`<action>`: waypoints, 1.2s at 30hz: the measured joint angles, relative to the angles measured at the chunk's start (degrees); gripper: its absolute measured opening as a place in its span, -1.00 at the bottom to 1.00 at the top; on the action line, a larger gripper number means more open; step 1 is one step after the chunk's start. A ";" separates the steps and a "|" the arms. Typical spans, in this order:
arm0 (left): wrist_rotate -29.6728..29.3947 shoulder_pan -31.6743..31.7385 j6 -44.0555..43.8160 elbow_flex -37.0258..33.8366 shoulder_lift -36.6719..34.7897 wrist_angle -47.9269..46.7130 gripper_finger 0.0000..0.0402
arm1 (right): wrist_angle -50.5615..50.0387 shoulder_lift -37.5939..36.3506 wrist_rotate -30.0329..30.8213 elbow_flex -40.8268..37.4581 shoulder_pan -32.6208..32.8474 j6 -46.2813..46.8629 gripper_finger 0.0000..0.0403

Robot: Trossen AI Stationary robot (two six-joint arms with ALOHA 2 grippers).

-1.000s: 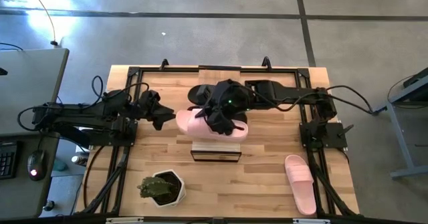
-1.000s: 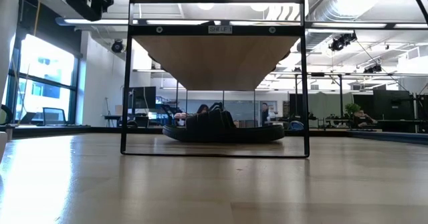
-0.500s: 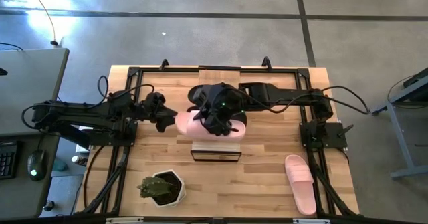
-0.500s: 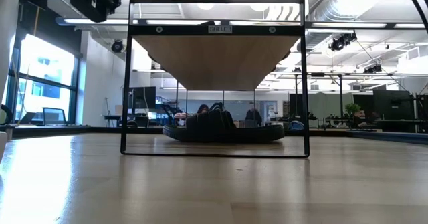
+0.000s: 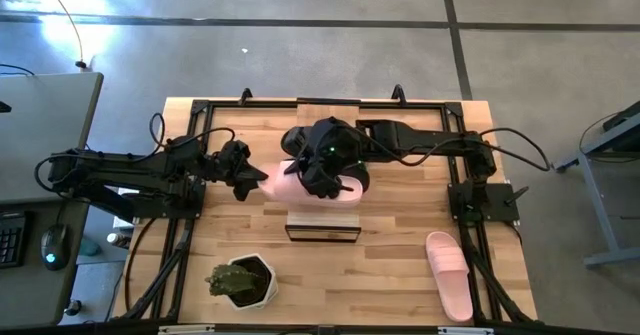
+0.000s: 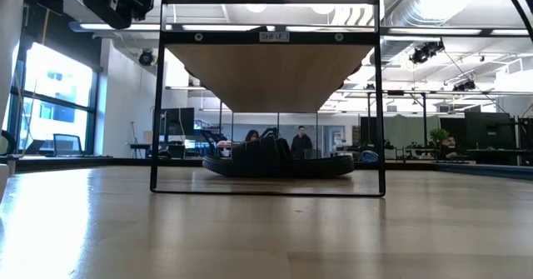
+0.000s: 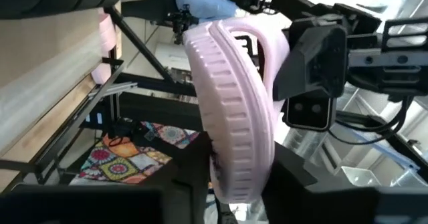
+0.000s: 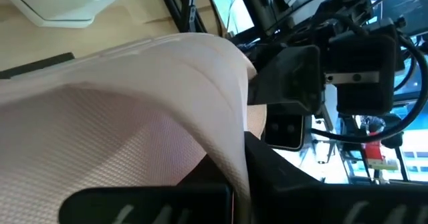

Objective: Pick and place slides into the shelf
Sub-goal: Put the pink slipper under the shelf

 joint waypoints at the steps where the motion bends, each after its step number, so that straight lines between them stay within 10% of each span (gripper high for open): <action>1: 0.20 0.00 -0.02 0.00 0.00 -0.14 -0.57 | -0.04 0.00 -0.04 0.00 -0.04 0.02 -1.00; 7: 0.39 0.00 0.80 -0.02 0.04 -0.62 -0.89 | 0.00 -0.07 -0.20 0.00 -0.13 0.92 -1.00; 16: -0.67 0.00 6.55 -0.02 0.00 -0.39 -0.87 | 0.31 -0.47 -0.93 0.00 -0.13 10.46 -0.98; 29: -2.10 0.04 9.71 0.00 0.02 0.52 -0.91 | -3.59 -1.49 -2.81 0.04 0.47 21.70 -0.19; 36: -5.06 0.04 13.04 0.00 -0.03 0.46 -0.91 | -9.77 -3.49 6.49 0.04 2.93 21.57 -0.06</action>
